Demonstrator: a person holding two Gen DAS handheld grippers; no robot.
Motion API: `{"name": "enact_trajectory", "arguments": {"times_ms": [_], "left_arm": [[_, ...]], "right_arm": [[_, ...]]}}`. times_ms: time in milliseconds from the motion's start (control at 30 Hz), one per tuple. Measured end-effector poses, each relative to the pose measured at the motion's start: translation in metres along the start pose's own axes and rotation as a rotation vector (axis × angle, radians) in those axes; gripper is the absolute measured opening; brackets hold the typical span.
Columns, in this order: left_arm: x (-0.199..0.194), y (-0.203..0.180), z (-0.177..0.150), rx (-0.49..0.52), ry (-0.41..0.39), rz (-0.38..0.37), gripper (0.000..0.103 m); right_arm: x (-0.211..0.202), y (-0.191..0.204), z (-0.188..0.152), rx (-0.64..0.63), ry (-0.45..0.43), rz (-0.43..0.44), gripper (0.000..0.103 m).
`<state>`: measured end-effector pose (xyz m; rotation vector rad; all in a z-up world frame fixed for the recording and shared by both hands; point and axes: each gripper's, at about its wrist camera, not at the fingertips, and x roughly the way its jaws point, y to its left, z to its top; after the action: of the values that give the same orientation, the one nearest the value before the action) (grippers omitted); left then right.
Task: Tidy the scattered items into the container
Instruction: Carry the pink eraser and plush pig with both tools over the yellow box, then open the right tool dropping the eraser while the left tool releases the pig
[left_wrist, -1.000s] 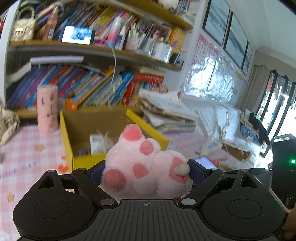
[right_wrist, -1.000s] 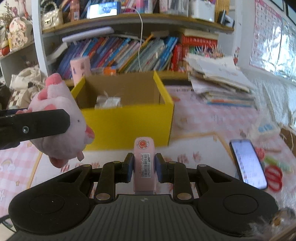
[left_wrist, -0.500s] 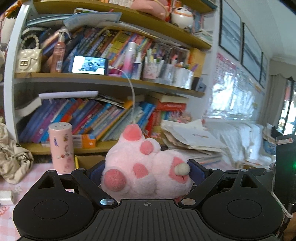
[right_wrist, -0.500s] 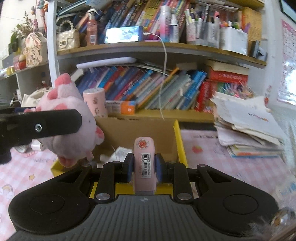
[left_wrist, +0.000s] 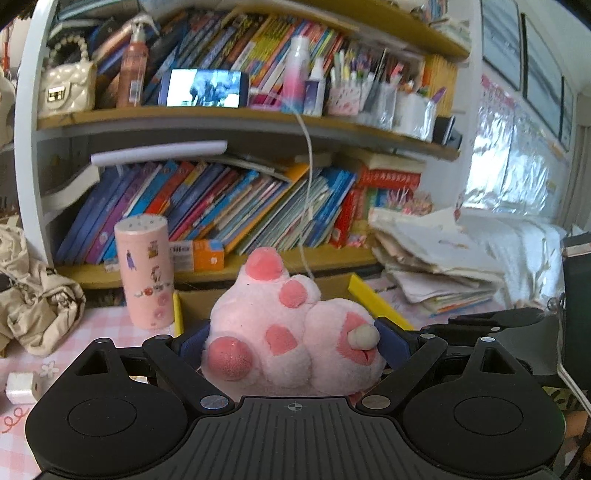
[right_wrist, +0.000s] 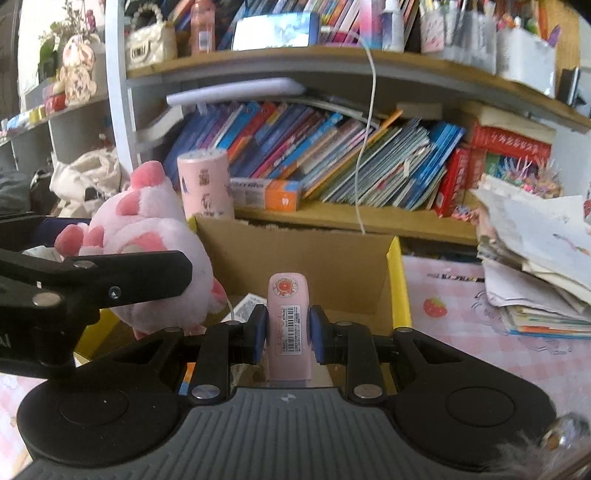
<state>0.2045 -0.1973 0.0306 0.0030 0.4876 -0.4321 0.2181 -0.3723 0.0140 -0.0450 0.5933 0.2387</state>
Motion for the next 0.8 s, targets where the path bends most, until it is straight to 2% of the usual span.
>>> {"name": "enact_trajectory", "arguments": {"times_ms": [433, 800], "left_arm": [[0.031, 0.005, -0.011, 0.008, 0.104, 0.045, 0.093], [0.051, 0.01, -0.02, -0.011, 0.176, 0.057, 0.093]], "right_arm": [[0.038, -0.007, -0.013, -0.008, 0.102, 0.051, 0.023], [0.053, -0.01, -0.02, -0.01, 0.181, 0.052, 0.023]]}}
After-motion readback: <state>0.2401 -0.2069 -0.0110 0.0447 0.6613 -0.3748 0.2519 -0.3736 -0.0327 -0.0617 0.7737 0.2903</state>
